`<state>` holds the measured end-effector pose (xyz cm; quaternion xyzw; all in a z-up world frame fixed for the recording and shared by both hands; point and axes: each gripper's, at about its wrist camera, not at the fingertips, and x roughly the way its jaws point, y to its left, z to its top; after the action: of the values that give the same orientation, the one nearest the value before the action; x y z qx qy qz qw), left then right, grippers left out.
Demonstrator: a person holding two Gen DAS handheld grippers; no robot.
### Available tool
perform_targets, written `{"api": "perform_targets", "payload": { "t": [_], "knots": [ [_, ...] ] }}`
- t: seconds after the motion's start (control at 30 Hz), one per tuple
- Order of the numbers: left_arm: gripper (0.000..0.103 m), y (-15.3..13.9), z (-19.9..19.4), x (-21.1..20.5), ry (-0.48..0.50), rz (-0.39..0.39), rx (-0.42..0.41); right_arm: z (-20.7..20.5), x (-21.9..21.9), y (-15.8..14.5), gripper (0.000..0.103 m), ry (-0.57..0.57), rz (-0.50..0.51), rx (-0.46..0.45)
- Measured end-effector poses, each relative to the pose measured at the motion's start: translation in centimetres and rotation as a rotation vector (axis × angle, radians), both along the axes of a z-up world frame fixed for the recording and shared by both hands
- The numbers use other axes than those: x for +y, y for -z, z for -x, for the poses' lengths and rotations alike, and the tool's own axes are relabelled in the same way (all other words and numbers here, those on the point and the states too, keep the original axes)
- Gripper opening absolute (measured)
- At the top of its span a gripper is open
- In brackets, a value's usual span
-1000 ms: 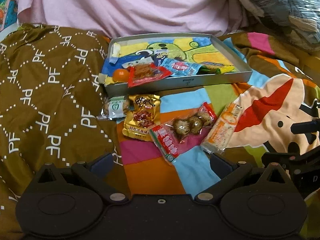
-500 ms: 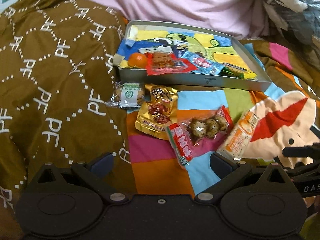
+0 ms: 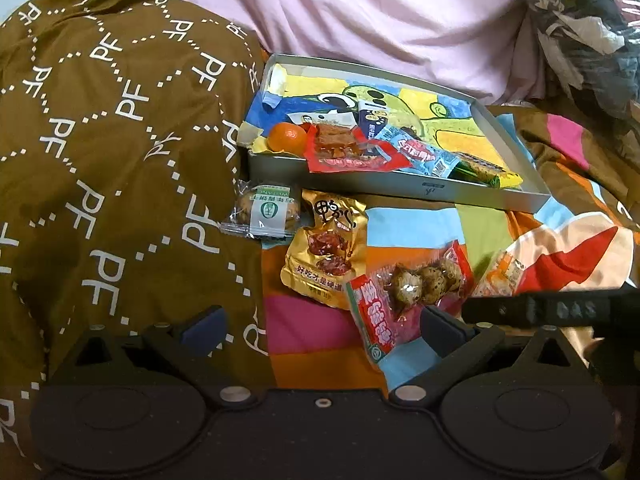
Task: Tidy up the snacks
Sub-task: 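Move both tools back over the remaining snack pile, then grasp the gold pouch with the left tool while the right tool grasps the long biscuit bar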
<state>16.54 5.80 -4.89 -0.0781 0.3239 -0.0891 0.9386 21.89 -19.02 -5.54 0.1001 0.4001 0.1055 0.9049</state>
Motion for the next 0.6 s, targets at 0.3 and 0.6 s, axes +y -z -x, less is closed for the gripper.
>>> {"api": "perform_targets", "payload": {
  "t": [0.3,0.6],
  "knots": [
    [0.102,0.2,-0.4,0.7,-0.003,0.040,0.012,-2.5,0.3,0.7,0.103,0.091,-0.029,0.038],
    [0.102,0.3,-0.7,1.0,-0.003,0.062,0.012,-2.4,1.2,0.8,0.092,0.080,-0.005,0.013]
  ]
}}
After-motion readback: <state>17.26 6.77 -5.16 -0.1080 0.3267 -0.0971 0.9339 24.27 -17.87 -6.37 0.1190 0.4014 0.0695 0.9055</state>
